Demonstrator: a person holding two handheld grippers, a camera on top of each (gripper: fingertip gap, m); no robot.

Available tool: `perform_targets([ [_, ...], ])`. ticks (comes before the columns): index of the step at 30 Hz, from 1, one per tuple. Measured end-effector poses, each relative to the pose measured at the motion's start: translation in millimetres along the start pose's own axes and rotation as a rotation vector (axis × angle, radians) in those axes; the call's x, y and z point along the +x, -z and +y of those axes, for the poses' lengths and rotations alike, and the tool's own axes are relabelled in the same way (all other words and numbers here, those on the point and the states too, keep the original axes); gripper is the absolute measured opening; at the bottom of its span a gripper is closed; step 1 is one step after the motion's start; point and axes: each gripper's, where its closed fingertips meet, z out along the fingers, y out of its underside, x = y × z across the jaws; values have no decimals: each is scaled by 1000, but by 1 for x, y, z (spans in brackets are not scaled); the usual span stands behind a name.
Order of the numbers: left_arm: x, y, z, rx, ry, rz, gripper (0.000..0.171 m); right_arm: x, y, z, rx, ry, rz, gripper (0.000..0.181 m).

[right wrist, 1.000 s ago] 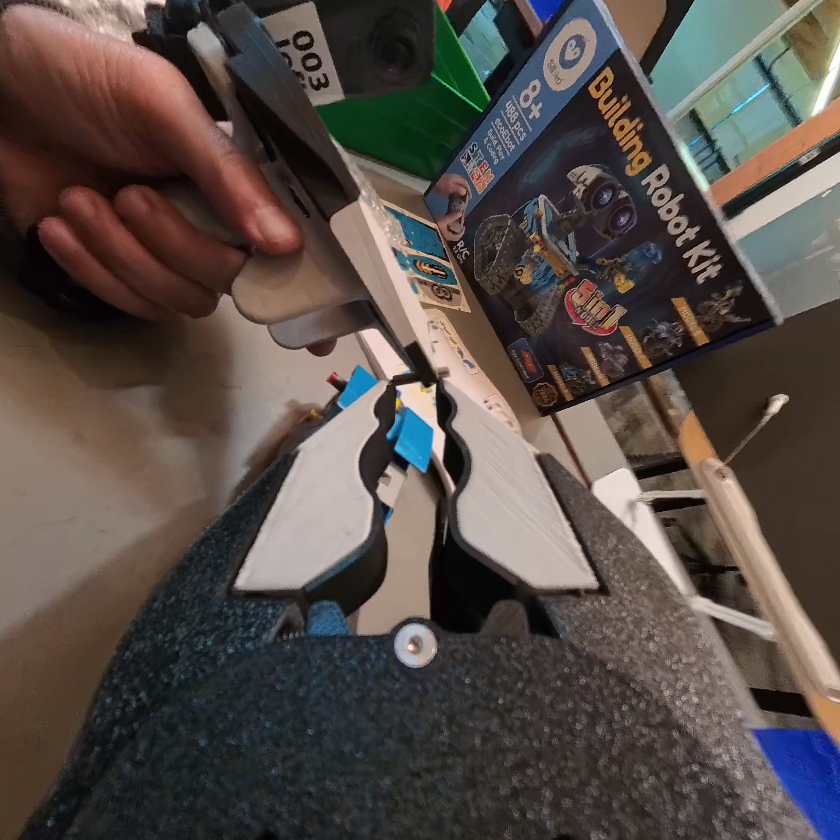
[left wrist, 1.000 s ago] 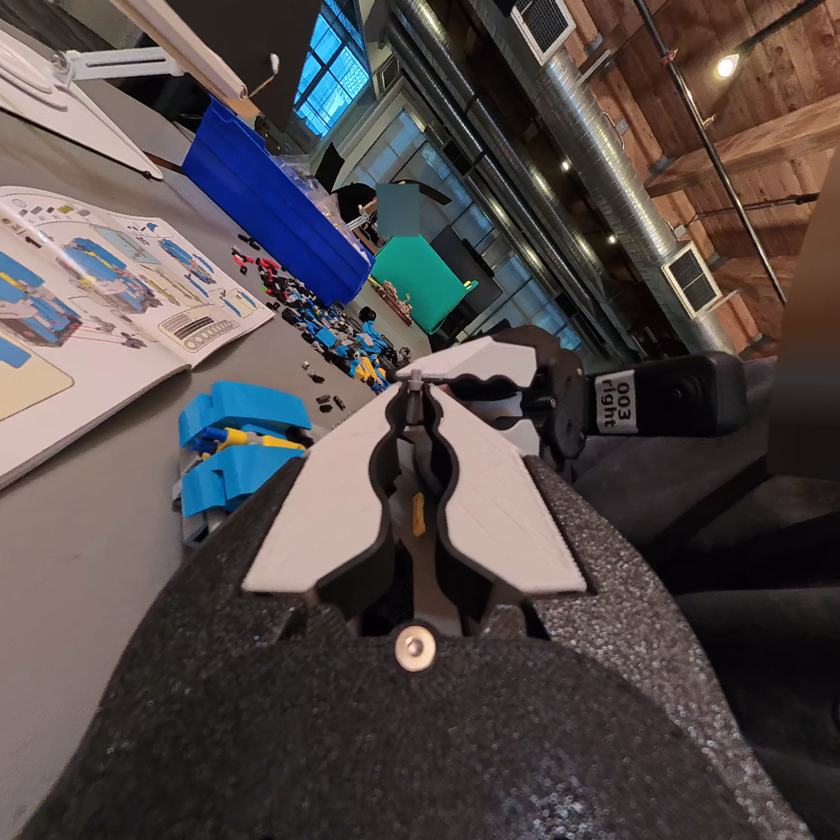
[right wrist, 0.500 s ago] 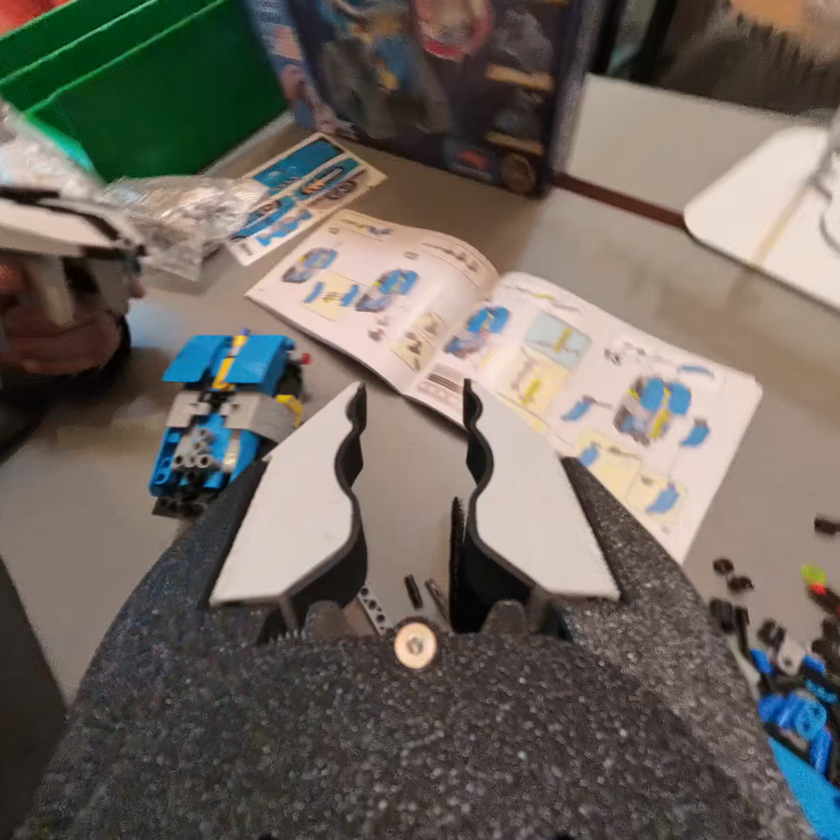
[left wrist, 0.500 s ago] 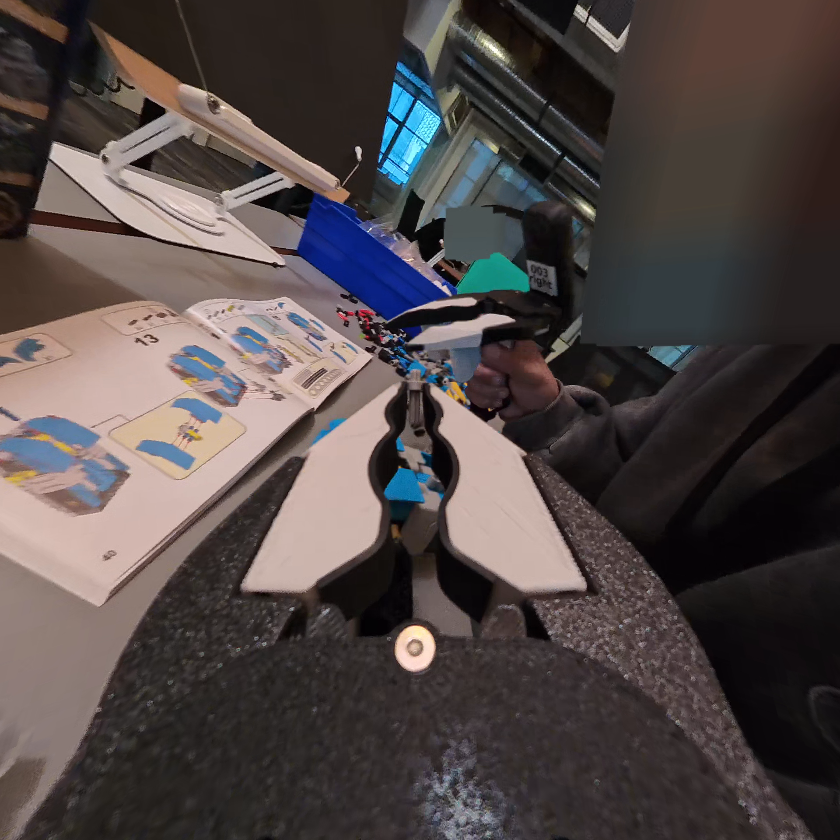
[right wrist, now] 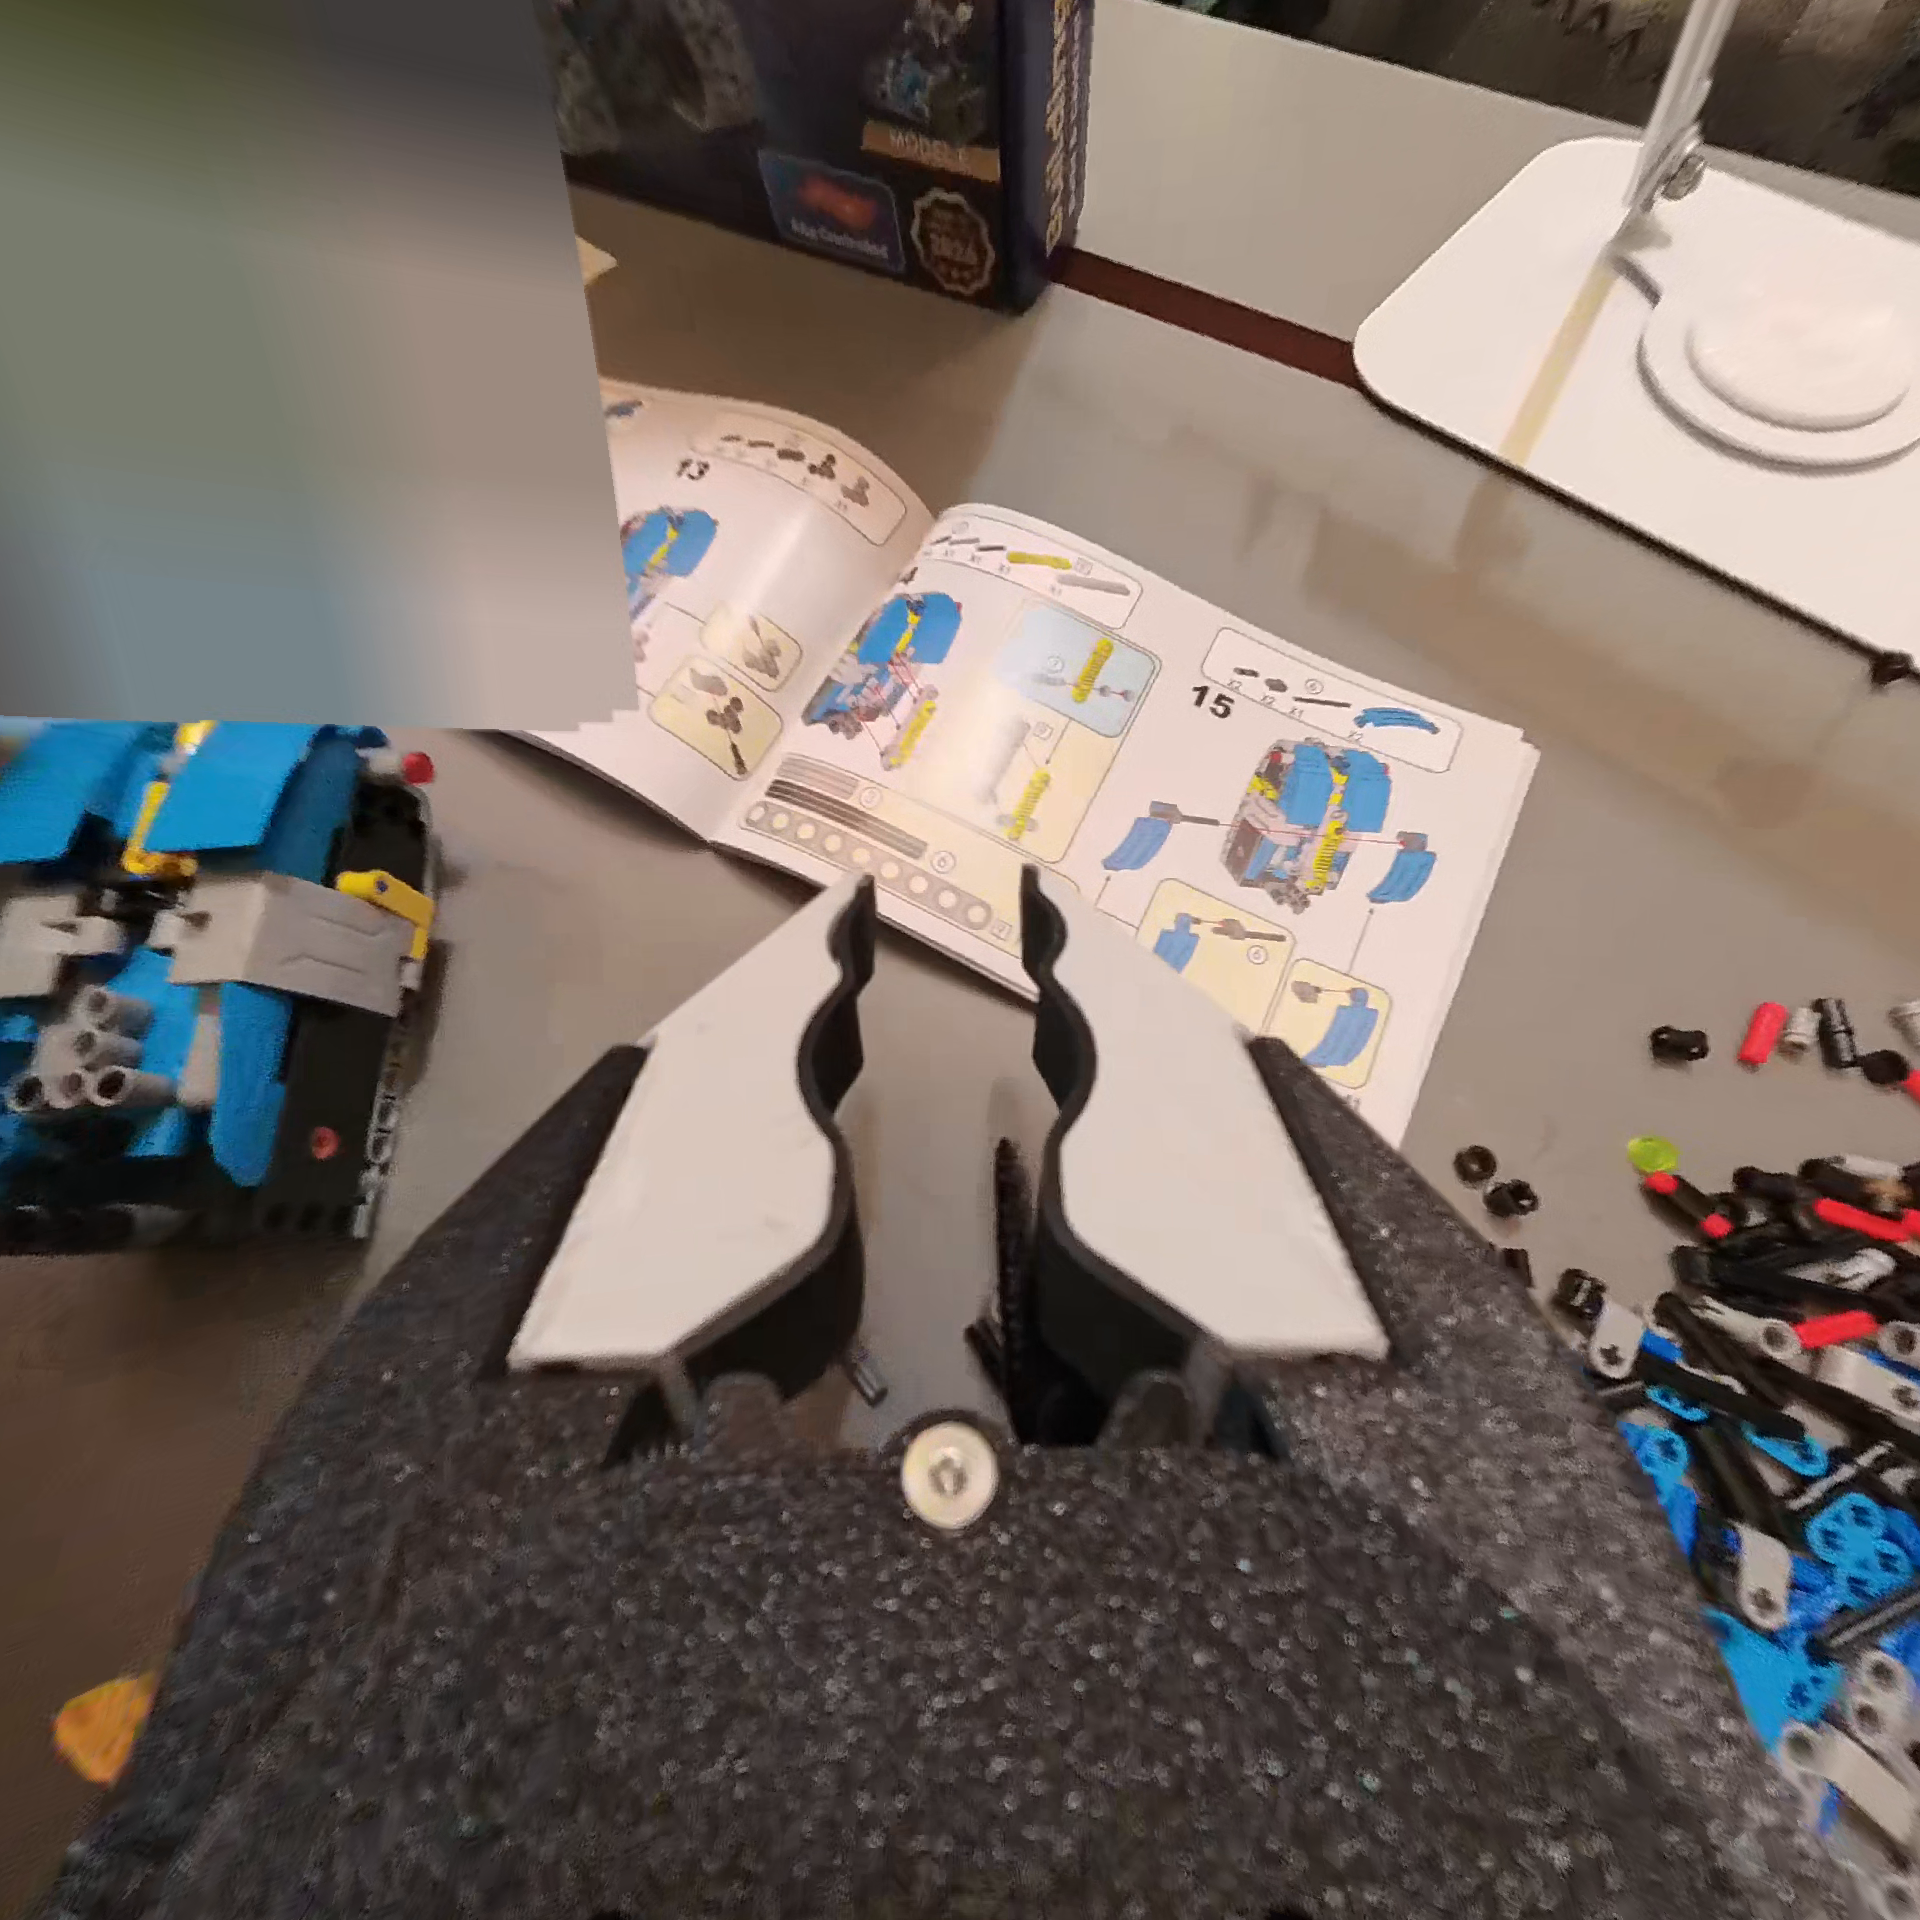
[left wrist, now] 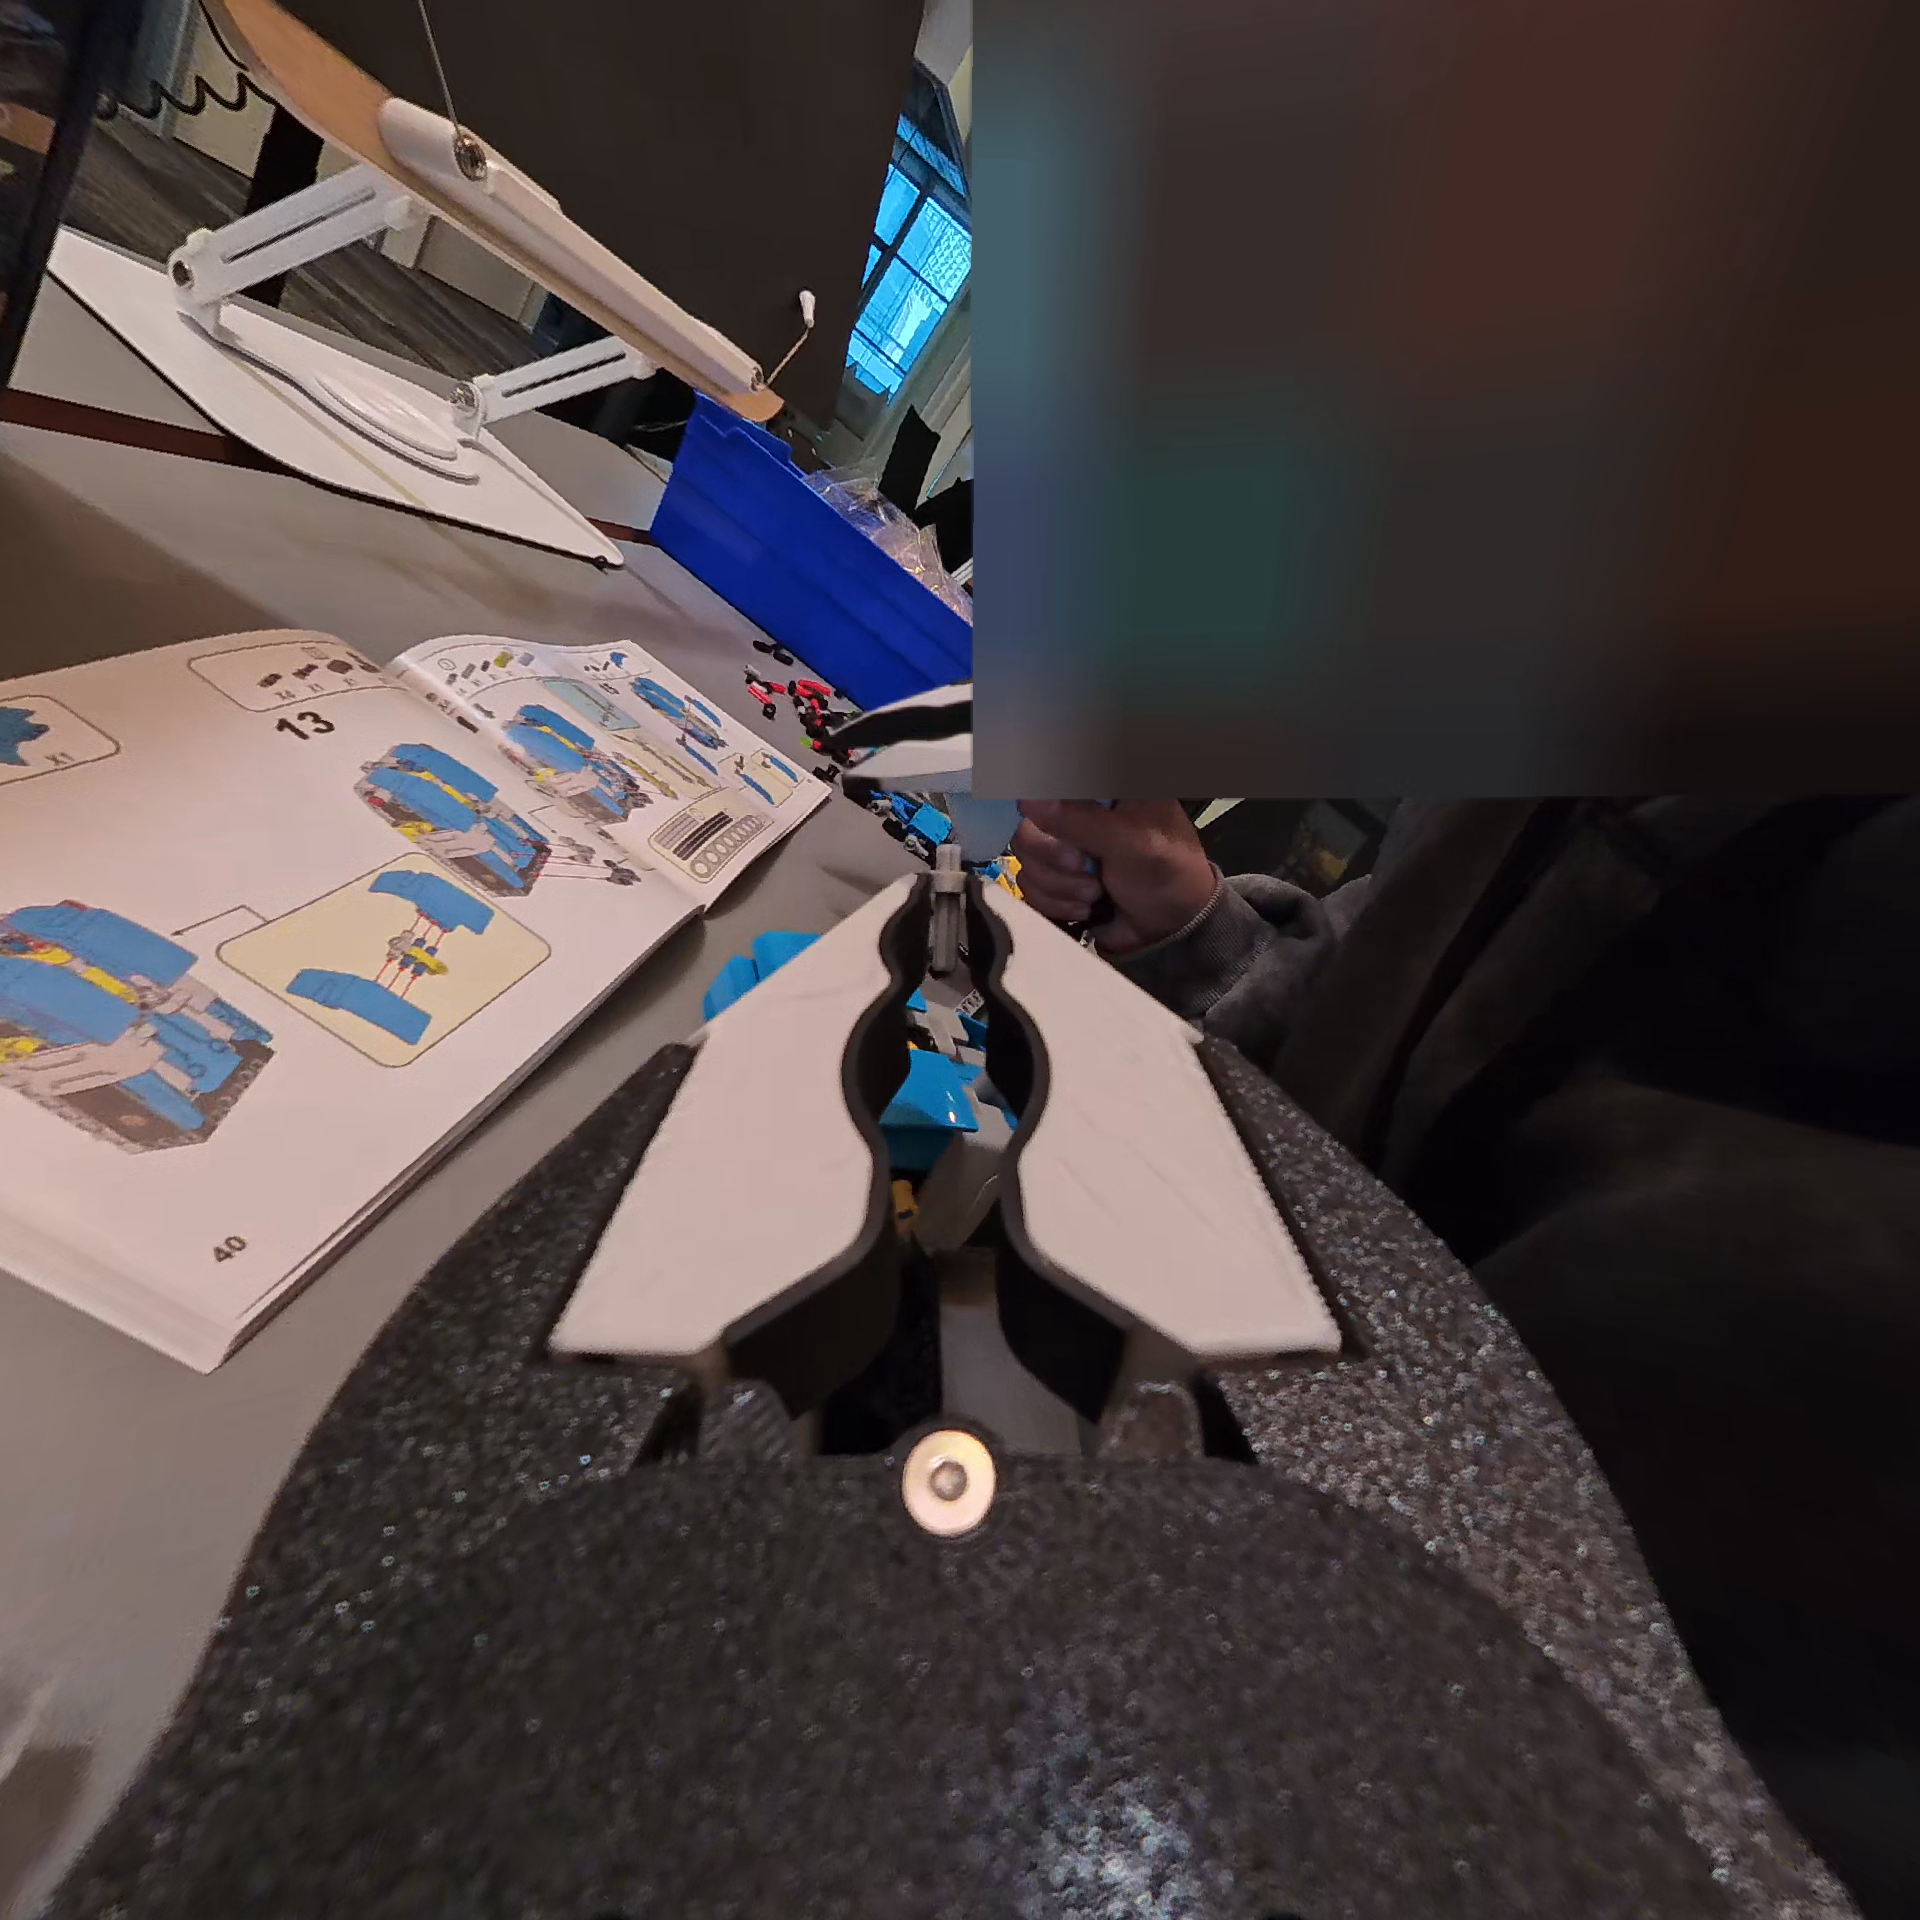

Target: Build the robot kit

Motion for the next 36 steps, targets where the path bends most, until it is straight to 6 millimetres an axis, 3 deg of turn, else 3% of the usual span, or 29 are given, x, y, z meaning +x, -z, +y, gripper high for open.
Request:
perform_targets([
  [36,4,-1,3,10,-7,9,6,-16,-6,5,-9,28,-35,24],
])
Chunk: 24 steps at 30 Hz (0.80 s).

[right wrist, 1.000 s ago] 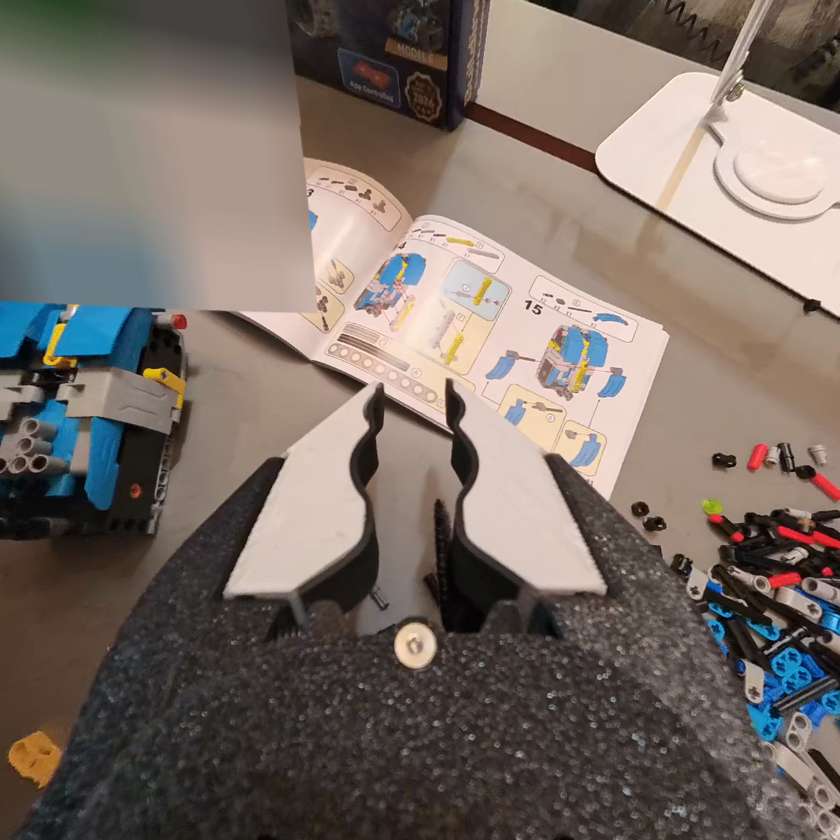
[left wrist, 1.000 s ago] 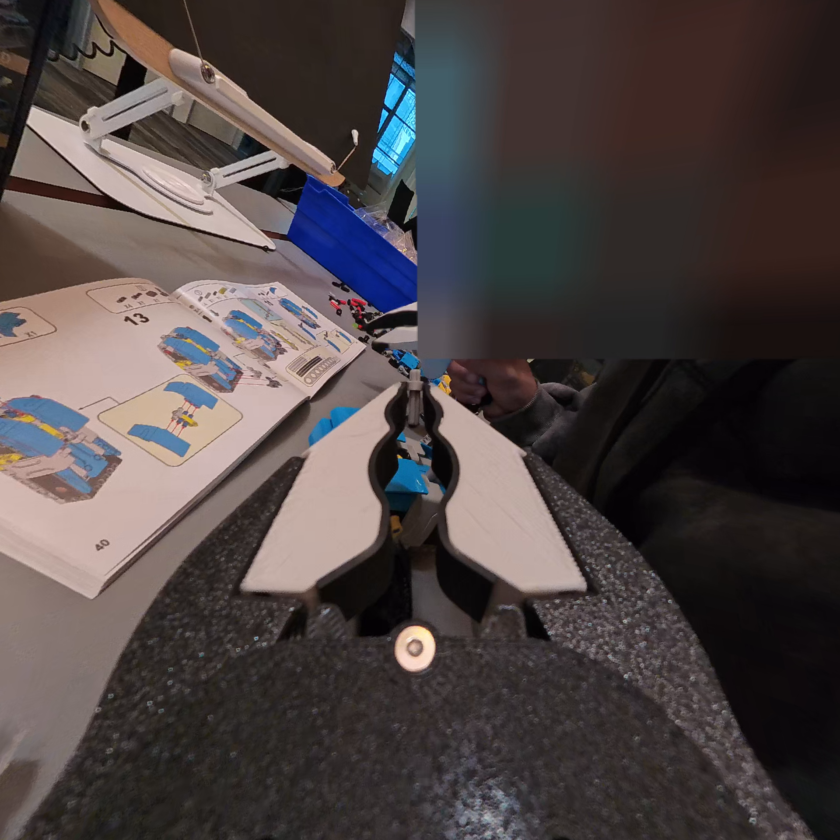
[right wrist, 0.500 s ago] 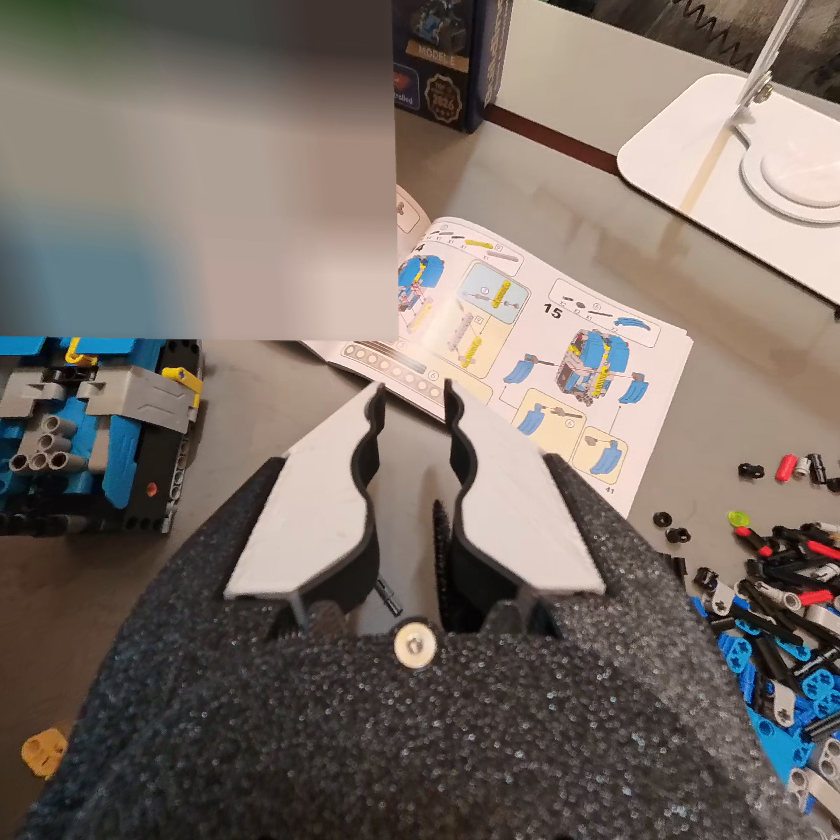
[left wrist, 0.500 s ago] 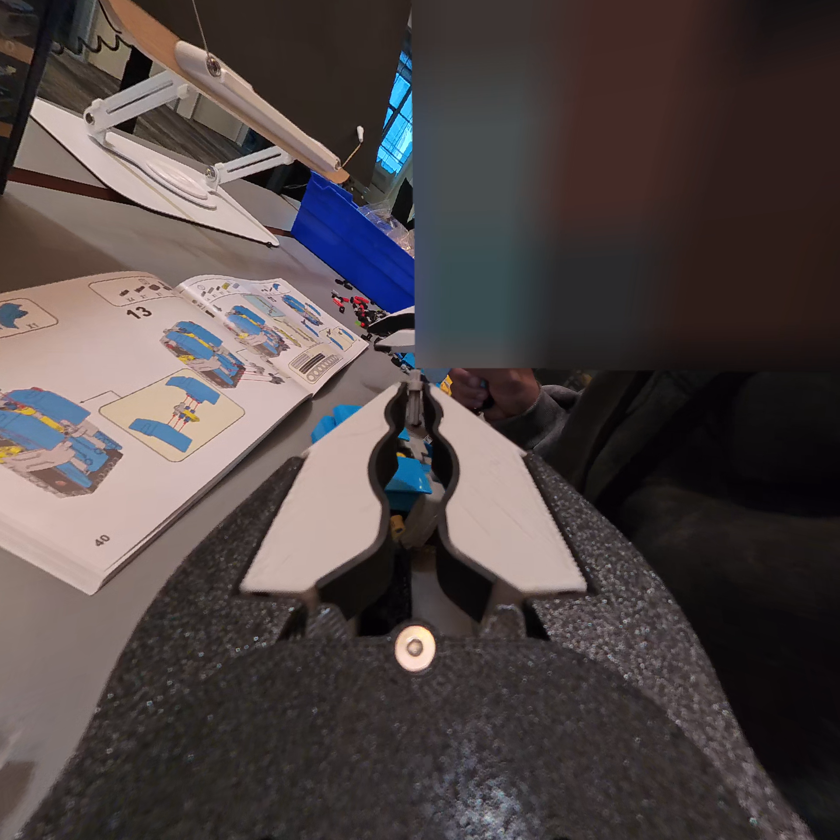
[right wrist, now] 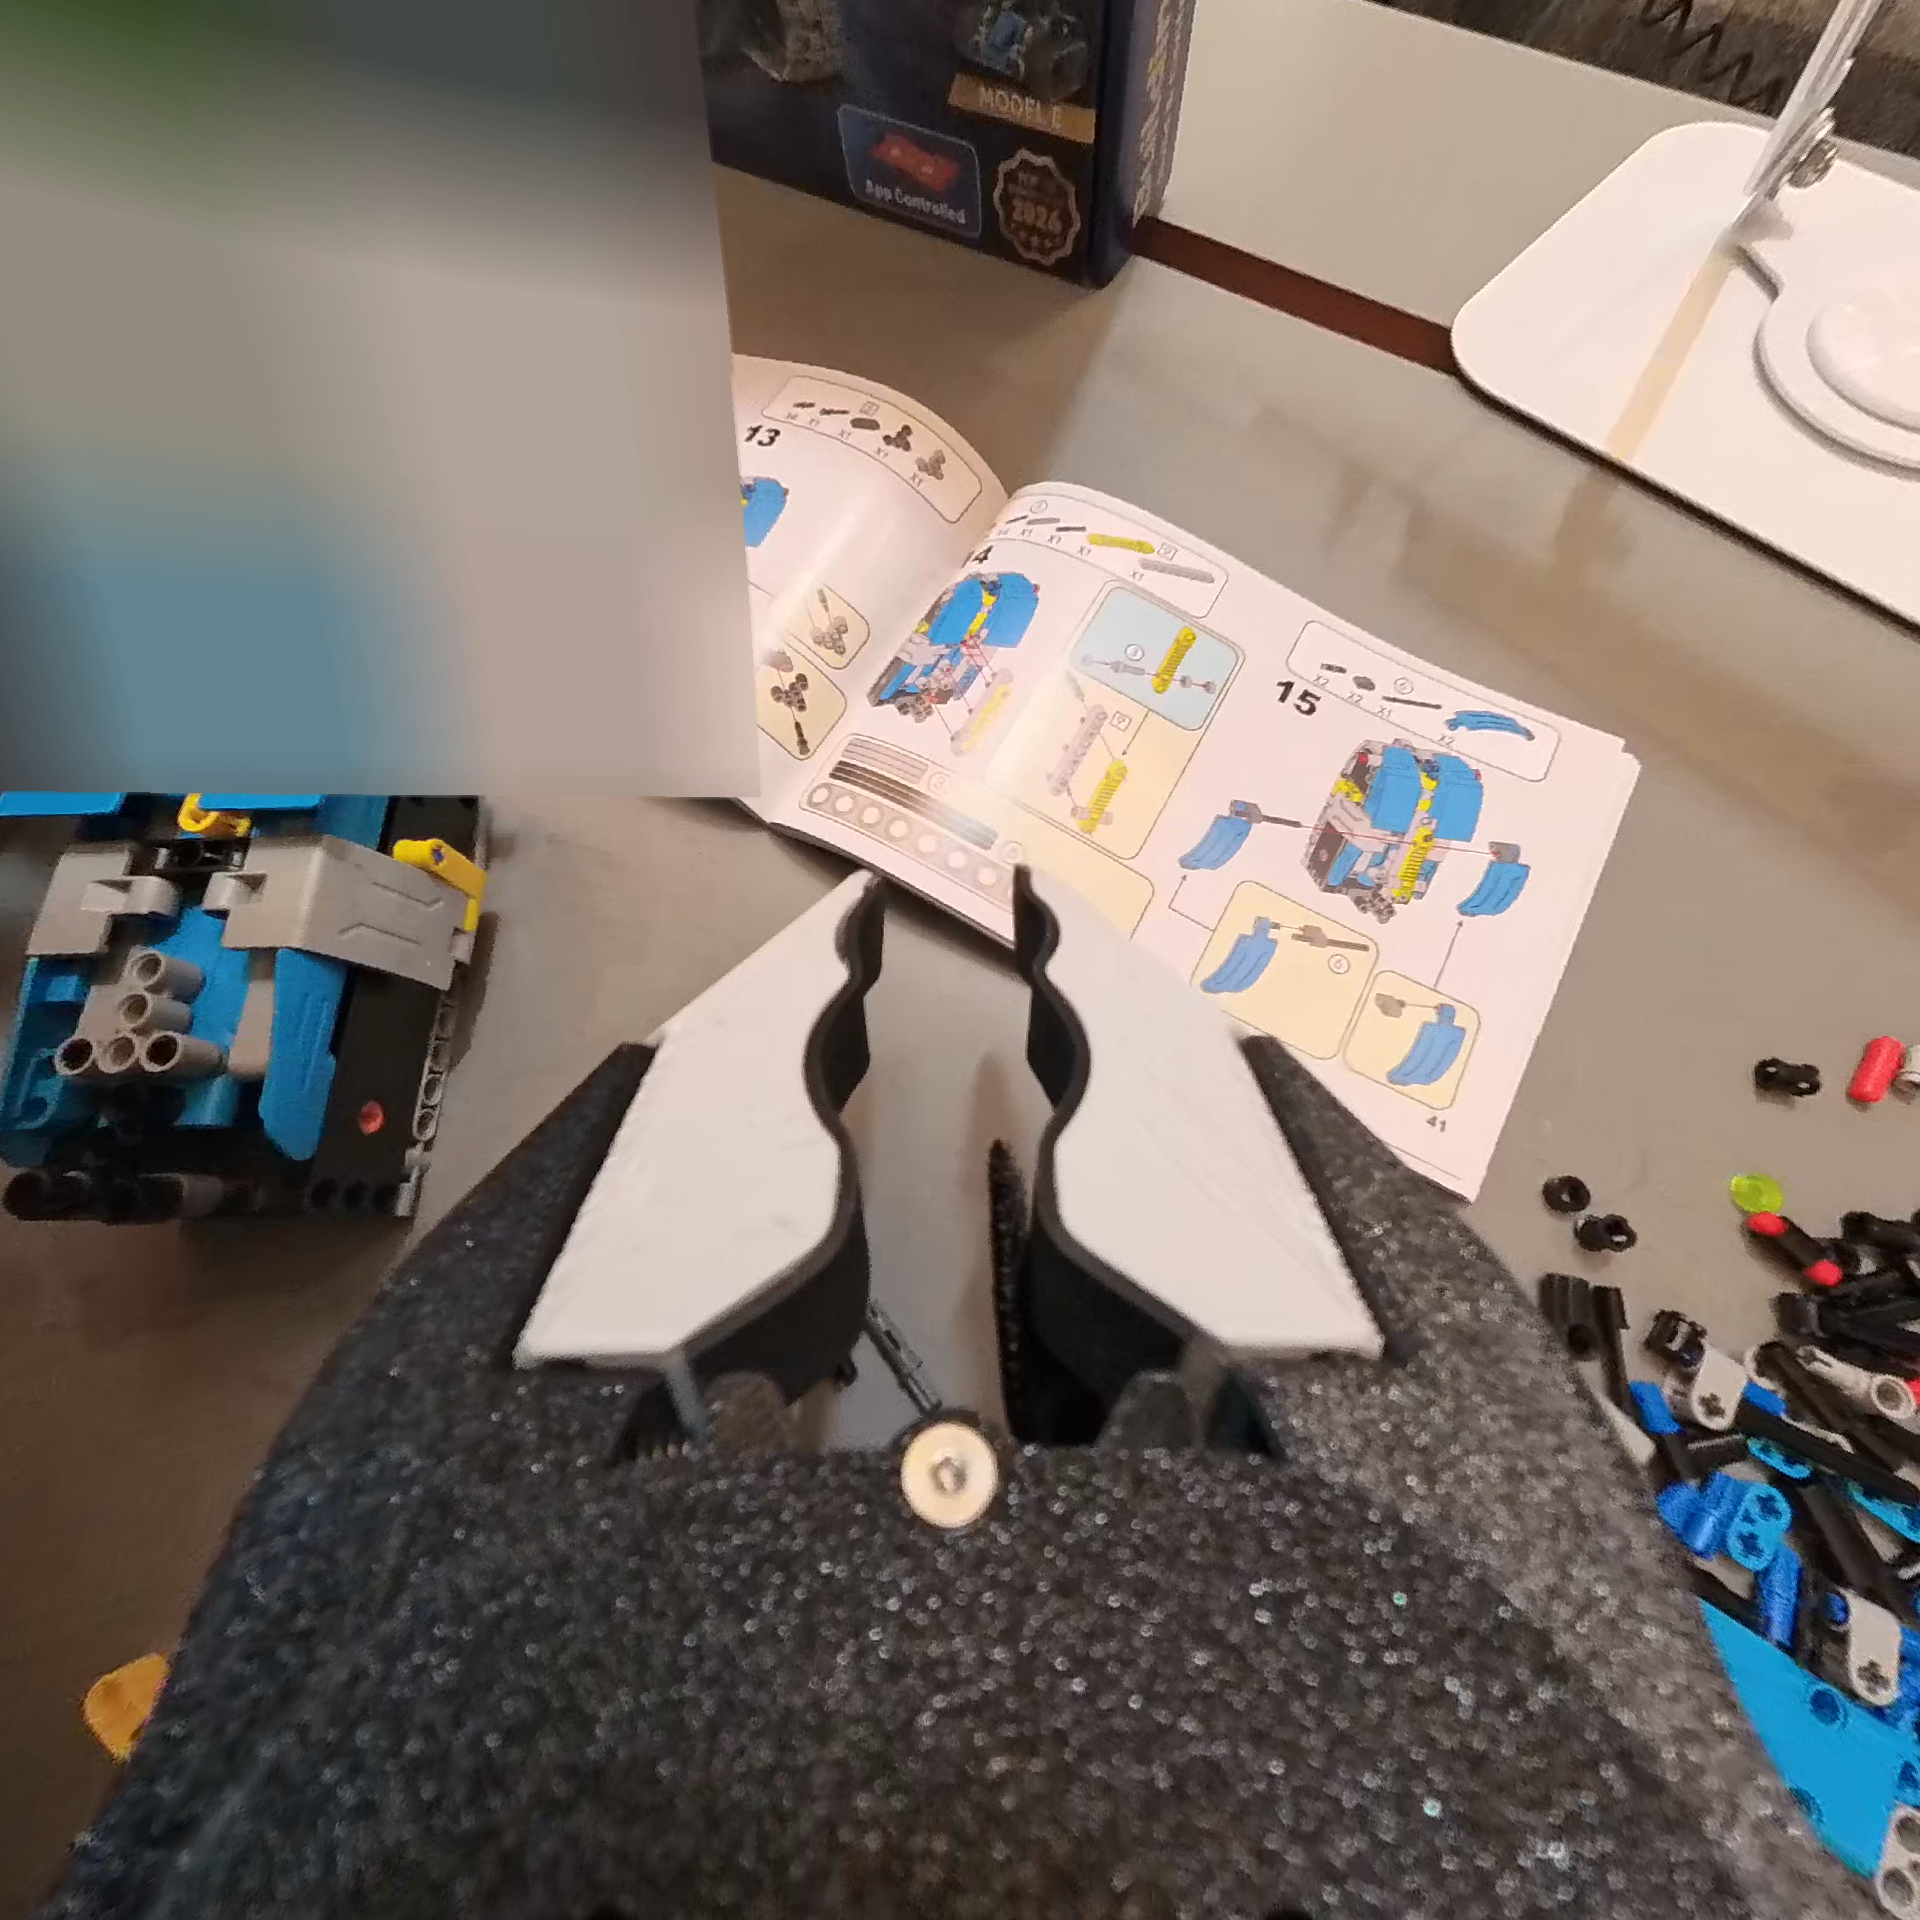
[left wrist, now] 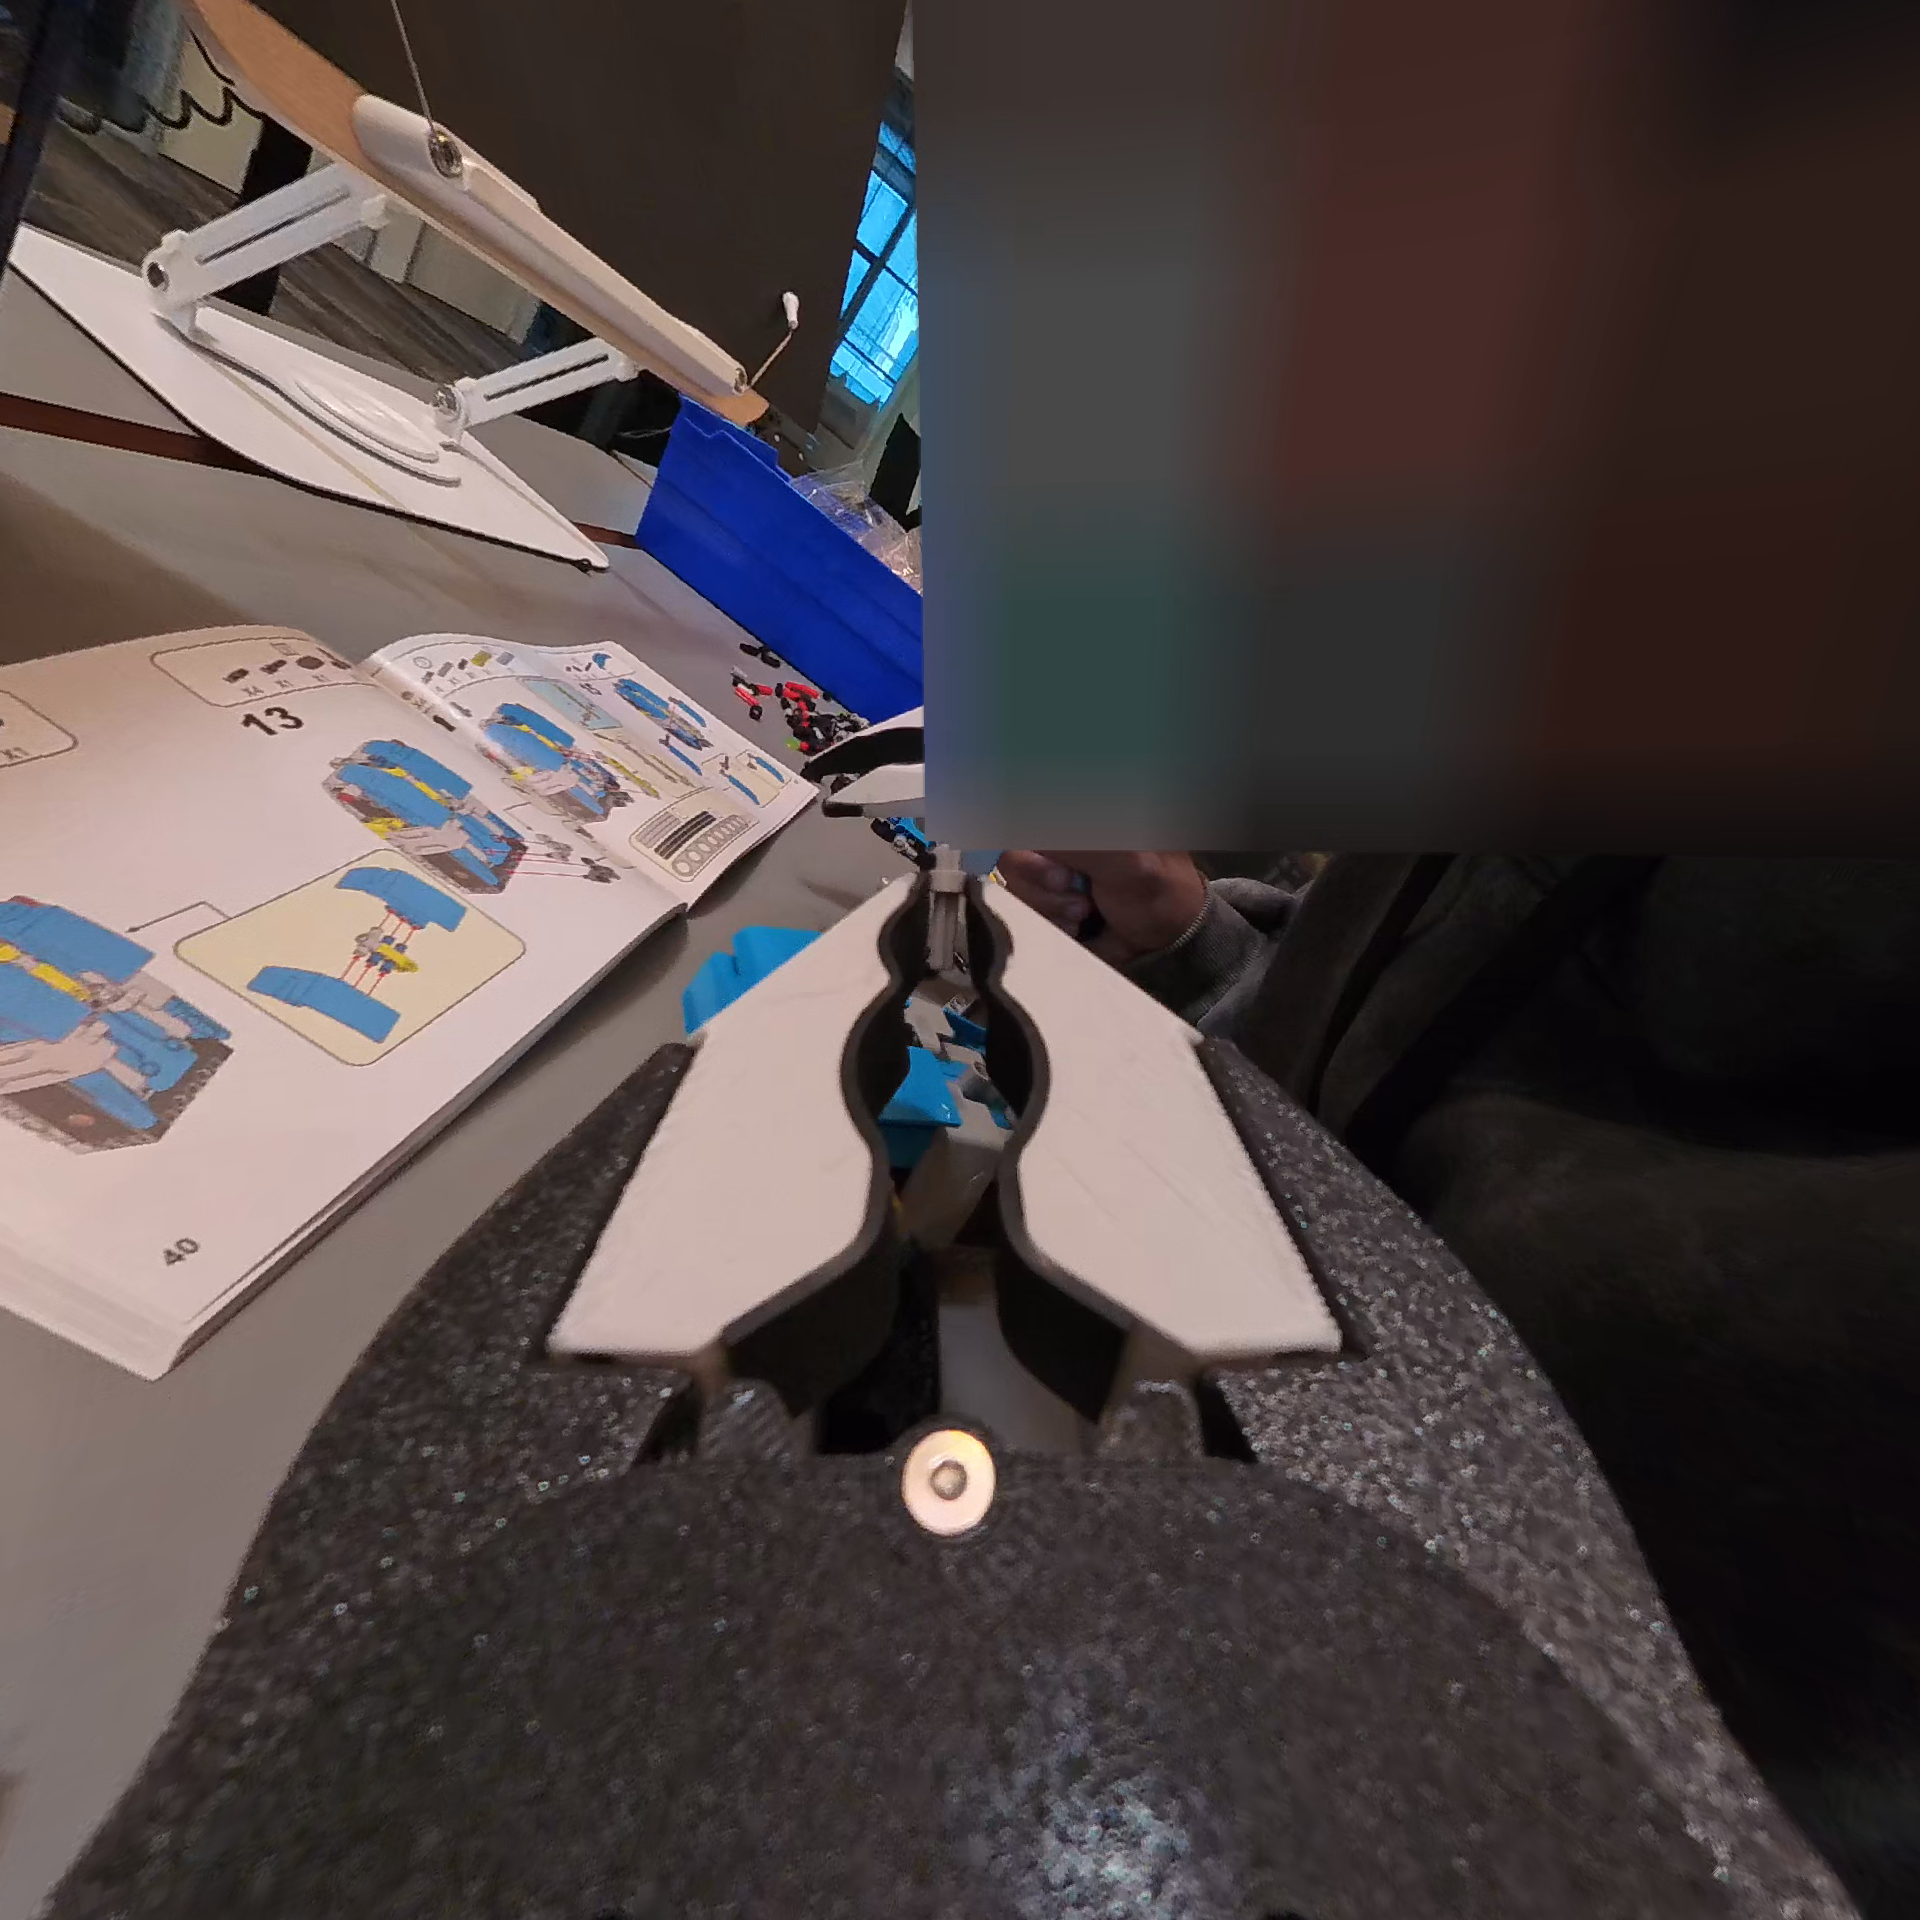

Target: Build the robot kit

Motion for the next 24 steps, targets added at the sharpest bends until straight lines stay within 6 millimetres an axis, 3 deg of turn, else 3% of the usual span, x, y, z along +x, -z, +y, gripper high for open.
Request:
perform_targets([
  [8,2,5,-4,39,-29,-10,6,14,9,-5,17,-1,61,24],
  [11,4,5,-4,39,-54,-25,6,33,33,-23,98,-3,132,24],
  [15,7,4,-2,32,-98,-37,6,40,72,-41,200,73,125,24],
  [19,7,4,-4,41,-120,-56,6,48,79,3,22,100,44,22],
  [22,10,2,-2,32,-154,-66,6,39,68,55,-168,62,-81,21],
  [24,11,2,-1,29,-170,-70,6,28,61,72,-230,73,-122,21],
])
